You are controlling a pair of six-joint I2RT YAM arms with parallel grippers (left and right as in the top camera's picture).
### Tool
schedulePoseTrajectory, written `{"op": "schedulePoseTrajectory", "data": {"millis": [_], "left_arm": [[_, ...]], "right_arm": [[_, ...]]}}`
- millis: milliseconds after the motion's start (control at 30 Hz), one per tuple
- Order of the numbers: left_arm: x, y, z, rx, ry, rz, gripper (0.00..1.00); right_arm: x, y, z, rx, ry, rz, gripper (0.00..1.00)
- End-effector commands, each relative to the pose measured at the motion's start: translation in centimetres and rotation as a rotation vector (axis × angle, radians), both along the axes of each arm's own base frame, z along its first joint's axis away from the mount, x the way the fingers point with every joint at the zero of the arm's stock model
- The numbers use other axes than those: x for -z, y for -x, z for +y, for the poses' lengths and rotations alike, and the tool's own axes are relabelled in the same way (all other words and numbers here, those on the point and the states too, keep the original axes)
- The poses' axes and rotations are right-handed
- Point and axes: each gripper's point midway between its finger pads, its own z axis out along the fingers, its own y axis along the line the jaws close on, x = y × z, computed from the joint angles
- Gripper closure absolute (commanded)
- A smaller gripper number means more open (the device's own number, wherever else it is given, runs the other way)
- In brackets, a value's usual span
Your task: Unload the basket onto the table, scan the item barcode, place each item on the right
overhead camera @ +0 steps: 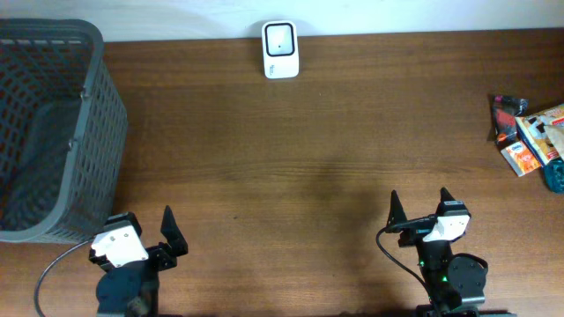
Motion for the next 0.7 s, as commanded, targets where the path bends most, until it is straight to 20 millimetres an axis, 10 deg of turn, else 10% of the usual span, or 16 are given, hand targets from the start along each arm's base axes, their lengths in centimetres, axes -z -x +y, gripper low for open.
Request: {"op": "schedulePoseTrajectory", "data": {"millis": [0,667], "left_arm": [[0.5,-0.6,-0.1,0.028,-0.046,-0.056,0.01],[1.7,-3.9,-1.7,0.148,-0.095,-0.352,0.01]], "right_arm": [[0.3,0.0,-0.3,0.016,0.008,0.003,0.01],[0.3,0.0,-0.3,0.016,0.008,0.003,0.02]]}}
